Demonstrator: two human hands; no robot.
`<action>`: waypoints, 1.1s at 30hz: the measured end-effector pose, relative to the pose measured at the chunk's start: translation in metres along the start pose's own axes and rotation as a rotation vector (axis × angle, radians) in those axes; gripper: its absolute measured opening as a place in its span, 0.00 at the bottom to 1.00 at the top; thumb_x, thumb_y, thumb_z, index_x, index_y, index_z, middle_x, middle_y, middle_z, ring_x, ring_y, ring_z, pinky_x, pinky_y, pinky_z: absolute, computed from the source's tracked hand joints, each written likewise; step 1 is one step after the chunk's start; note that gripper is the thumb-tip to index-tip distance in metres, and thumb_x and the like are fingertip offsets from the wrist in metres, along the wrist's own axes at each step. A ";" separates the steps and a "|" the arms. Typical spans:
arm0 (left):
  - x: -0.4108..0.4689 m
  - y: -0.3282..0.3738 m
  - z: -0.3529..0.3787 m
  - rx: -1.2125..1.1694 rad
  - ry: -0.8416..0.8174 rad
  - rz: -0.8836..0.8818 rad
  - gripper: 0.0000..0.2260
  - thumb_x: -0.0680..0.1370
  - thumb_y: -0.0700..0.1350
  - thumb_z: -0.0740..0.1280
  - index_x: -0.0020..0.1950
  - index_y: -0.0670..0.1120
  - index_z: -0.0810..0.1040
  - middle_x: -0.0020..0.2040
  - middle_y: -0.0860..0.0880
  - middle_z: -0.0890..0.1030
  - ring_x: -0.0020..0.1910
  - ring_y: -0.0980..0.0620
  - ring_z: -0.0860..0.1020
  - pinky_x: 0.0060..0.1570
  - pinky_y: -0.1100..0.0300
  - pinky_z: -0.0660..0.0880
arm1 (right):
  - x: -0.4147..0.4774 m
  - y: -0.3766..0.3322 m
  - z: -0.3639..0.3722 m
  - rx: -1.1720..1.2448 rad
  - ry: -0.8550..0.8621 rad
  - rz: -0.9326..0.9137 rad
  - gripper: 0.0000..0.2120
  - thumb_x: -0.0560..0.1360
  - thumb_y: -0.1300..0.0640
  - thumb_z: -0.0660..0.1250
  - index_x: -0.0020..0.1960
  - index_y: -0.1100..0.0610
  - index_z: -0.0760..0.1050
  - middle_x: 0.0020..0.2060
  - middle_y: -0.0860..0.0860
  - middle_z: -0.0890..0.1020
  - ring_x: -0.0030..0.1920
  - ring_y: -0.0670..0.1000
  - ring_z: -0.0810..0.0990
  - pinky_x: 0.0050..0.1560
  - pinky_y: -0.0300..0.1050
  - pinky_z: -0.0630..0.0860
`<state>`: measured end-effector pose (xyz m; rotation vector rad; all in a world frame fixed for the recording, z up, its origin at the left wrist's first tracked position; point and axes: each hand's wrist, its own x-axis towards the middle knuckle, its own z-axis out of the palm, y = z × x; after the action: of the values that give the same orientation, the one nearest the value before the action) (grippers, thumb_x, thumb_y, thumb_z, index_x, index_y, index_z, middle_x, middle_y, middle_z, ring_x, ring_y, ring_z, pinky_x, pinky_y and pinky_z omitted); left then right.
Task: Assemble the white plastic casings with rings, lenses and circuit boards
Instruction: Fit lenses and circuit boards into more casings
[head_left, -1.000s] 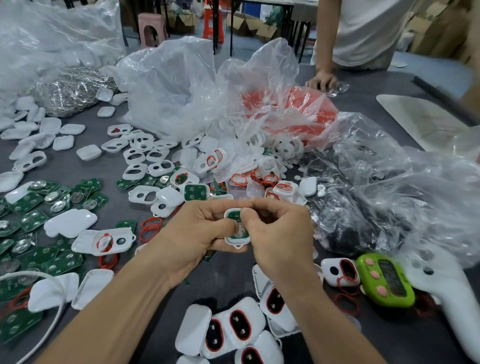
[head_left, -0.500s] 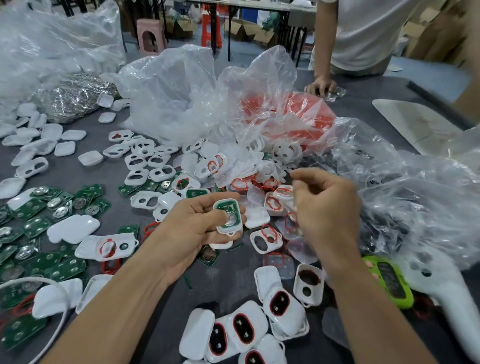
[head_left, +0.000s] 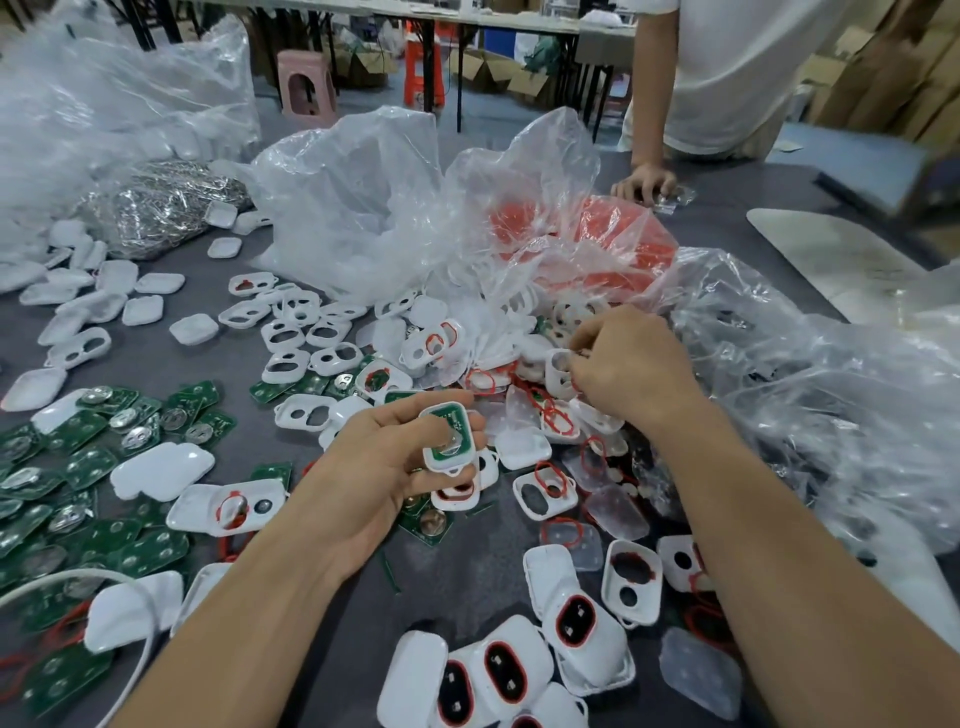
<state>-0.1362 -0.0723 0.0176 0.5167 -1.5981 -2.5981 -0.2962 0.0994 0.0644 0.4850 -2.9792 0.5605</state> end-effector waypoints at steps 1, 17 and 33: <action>0.000 0.000 0.001 0.001 0.003 -0.001 0.15 0.79 0.30 0.64 0.52 0.44 0.88 0.56 0.39 0.86 0.54 0.44 0.86 0.42 0.55 0.83 | -0.002 0.003 -0.002 0.020 0.013 0.012 0.08 0.74 0.57 0.73 0.52 0.49 0.86 0.48 0.50 0.87 0.49 0.54 0.84 0.53 0.49 0.80; 0.001 -0.002 0.004 0.023 0.040 0.002 0.11 0.71 0.31 0.71 0.49 0.42 0.88 0.51 0.35 0.86 0.48 0.41 0.86 0.35 0.55 0.83 | -0.005 0.030 -0.019 0.022 0.133 -0.048 0.15 0.72 0.67 0.72 0.49 0.48 0.87 0.49 0.47 0.87 0.51 0.51 0.83 0.65 0.51 0.78; -0.001 -0.003 0.008 0.060 0.024 -0.008 0.12 0.78 0.30 0.67 0.56 0.41 0.84 0.52 0.37 0.86 0.47 0.44 0.86 0.36 0.58 0.83 | -0.053 0.032 -0.004 1.210 0.017 0.210 0.12 0.78 0.67 0.69 0.42 0.54 0.85 0.35 0.54 0.86 0.28 0.50 0.81 0.29 0.42 0.77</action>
<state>-0.1373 -0.0643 0.0187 0.5570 -1.6744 -2.5465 -0.2567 0.1446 0.0503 0.1729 -2.3181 2.3179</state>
